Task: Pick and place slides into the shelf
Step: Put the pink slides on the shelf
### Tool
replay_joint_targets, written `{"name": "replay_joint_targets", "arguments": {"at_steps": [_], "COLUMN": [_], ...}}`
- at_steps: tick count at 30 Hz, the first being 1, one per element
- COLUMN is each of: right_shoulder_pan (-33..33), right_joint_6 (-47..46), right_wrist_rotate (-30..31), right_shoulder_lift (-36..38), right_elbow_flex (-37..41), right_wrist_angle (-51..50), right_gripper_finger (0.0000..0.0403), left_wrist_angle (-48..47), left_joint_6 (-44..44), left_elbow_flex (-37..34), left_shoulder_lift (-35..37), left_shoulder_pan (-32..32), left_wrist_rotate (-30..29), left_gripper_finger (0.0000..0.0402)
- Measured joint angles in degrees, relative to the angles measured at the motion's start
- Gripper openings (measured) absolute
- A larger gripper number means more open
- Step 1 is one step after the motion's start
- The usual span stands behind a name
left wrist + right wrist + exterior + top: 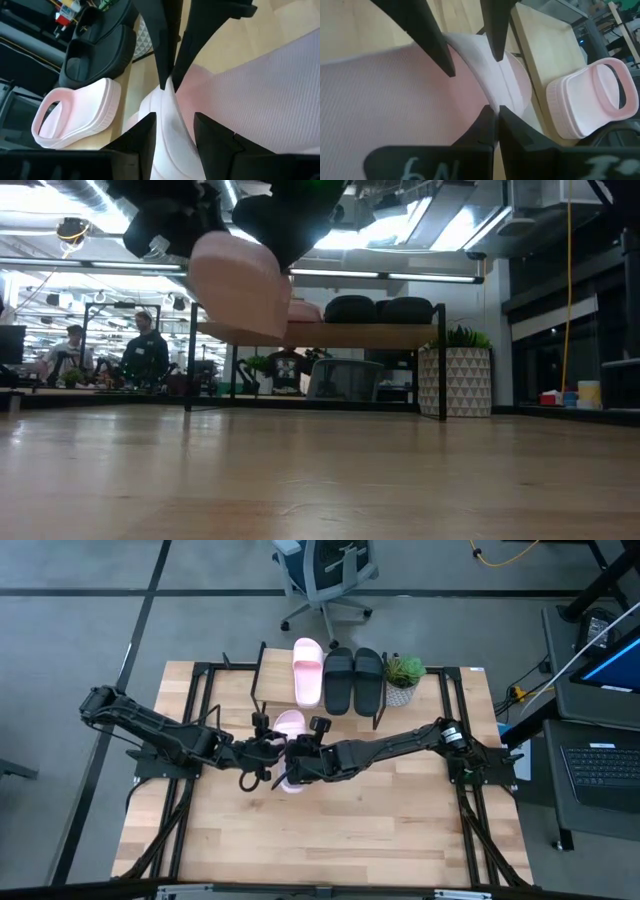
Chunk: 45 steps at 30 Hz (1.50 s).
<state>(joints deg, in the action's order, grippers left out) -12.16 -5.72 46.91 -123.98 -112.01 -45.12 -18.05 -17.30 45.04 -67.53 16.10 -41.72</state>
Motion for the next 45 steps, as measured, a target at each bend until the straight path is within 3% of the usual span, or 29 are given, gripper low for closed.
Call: {"name": "replay_joint_targets", "arguments": {"at_steps": [37, 45], "right_shoulder_pan": [-0.83, -0.83], "right_joint_6": [1.70, 1.70], "right_wrist_rotate": [0.32, 0.20], "right_shoulder_lift": [0.00, 0.00], "right_elbow_flex": [0.00, 0.00], "right_wrist_angle": [1.30, 1.16], "right_gripper_finger": [0.0010, 0.0010], "left_wrist_angle": [-0.06, -0.08], "left_joint_6": [0.22, 0.19], "left_elbow_flex": [0.00, -0.02], "left_shoulder_lift": [0.02, 0.02], "left_shoulder_pan": [-1.55, -1.53], "left_wrist_rotate": [-0.63, -0.75], "left_gripper_finger": [0.0122, 0.0057]}}
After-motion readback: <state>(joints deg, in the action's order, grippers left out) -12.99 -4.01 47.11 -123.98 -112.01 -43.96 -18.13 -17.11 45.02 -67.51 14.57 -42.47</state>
